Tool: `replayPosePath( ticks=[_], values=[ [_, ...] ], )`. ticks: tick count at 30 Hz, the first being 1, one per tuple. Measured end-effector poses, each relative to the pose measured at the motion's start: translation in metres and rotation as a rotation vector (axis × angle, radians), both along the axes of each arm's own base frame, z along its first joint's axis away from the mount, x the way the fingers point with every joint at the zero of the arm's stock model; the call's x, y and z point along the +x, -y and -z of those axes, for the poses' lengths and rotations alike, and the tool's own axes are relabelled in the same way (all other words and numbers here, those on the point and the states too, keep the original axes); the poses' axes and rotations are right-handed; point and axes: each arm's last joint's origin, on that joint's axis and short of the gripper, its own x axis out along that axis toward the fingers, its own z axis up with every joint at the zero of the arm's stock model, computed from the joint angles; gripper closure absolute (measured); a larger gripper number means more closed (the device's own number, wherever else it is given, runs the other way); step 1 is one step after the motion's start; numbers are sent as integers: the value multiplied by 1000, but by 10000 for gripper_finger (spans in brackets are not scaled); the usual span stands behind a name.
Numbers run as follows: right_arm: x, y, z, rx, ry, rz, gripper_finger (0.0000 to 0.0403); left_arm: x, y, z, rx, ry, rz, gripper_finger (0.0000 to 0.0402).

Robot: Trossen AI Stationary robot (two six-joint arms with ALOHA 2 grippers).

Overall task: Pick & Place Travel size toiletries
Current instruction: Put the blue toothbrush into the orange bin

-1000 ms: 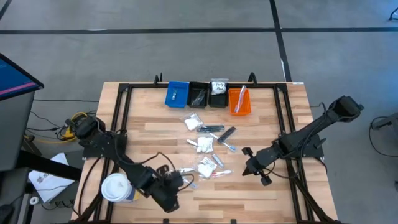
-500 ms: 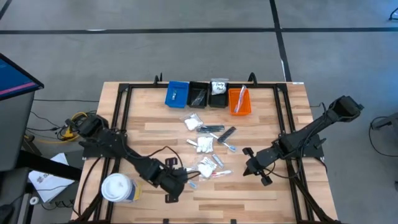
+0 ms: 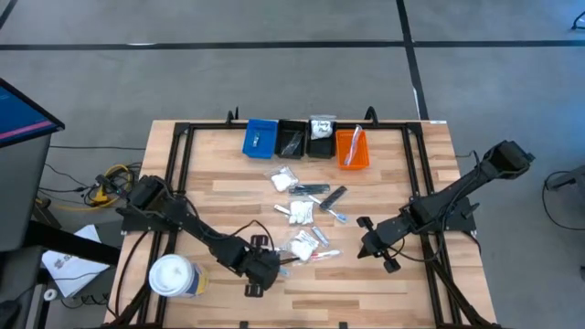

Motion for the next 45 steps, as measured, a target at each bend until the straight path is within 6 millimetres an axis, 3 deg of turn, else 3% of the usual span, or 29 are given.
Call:
replayPosePath(
  ticks=[20,32,36,42,45],
  values=[
    [0,0,0,1,1,0,403,10,-6,-4,95,56,34,242],
    [0,0,0,1,2,0,403,13,-12,10,74,-4,40,245],
    [0,0,0,2,4,-1,403,13,-11,11,52,-19,46,272],
    [1,-1,-1,7,13,-1,403,13,-10,11,19,-27,8,364],
    [1,-1,-1,8,16,-1,403,13,-11,11,-8,-25,-77,371]
  ],
)
